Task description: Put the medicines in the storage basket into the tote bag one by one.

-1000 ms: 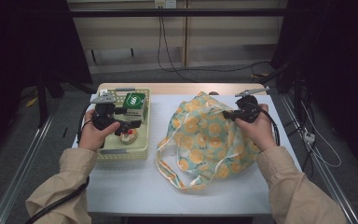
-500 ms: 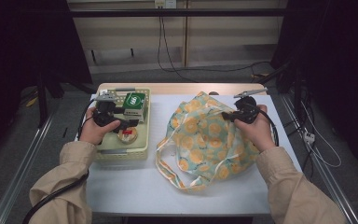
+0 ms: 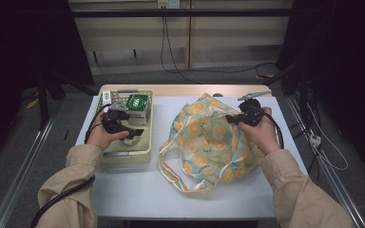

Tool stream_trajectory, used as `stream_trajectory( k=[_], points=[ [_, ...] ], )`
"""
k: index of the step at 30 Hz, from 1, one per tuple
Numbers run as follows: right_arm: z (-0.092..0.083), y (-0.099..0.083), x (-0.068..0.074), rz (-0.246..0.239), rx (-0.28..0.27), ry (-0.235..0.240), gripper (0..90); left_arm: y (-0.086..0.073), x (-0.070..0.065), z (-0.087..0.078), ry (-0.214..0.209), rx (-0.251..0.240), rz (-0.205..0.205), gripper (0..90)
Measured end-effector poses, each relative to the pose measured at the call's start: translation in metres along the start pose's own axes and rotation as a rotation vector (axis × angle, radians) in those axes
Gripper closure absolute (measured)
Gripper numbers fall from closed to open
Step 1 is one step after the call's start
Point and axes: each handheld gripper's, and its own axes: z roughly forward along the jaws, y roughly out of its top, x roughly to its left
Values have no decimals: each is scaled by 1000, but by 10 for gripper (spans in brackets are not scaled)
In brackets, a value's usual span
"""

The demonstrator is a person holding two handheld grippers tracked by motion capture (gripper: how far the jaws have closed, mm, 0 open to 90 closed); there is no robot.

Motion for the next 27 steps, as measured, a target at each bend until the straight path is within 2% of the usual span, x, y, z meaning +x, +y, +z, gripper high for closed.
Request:
stream_trajectory(
  k=[2,3,4,6,8,10,11,12,14,15,16,17,18,19,22,24,25,27],
  points=[
    [0,0,0,-2,1,1,900,1,-1,1,-39,-22,-10,79],
    [0,-1,0,0,3,1,900,1,-2,2,-46,-17,-23,73],
    [1,-1,1,0,3,3,900,1,-3,2,-20,-4,-31,71],
    [1,-1,1,-1,4,3,900,-1,-3,6,-38,30,-39,70],
    [1,-2,1,-2,2,4,900,-5,-2,9,-18,78,-27,73],
    [1,-2,0,-3,3,4,900,-9,0,12,-22,85,-51,76],
    [1,-3,0,-3,3,5,900,-11,1,12,-23,105,-51,77],
    [1,-3,0,-1,6,6,900,-11,0,14,21,125,-49,81],
    [1,-4,-1,0,8,2,900,-13,1,16,2,157,-51,89],
    [1,-4,-1,0,8,1,900,-15,2,18,-1,160,-71,102],
    [1,-4,-1,2,7,1,900,-15,4,18,-10,186,-69,103],
    [1,-5,-2,3,8,0,900,-17,4,19,-3,194,-90,107],
    [2,-5,-2,2,9,-1,900,-17,6,19,-5,221,-80,111],
    [1,-5,-2,4,11,-1,900,-18,6,20,-5,236,-88,118],
    [1,-6,-2,-1,12,0,900,-21,6,21,11,270,-74,158],
    [0,-6,-2,0,13,-3,900,-20,6,21,21,280,-59,182],
    [0,-6,-2,0,11,-4,900,-20,5,22,31,274,-68,195],
    [-1,-6,-2,2,10,-2,900,-19,5,22,30,292,-46,203]
  ],
)
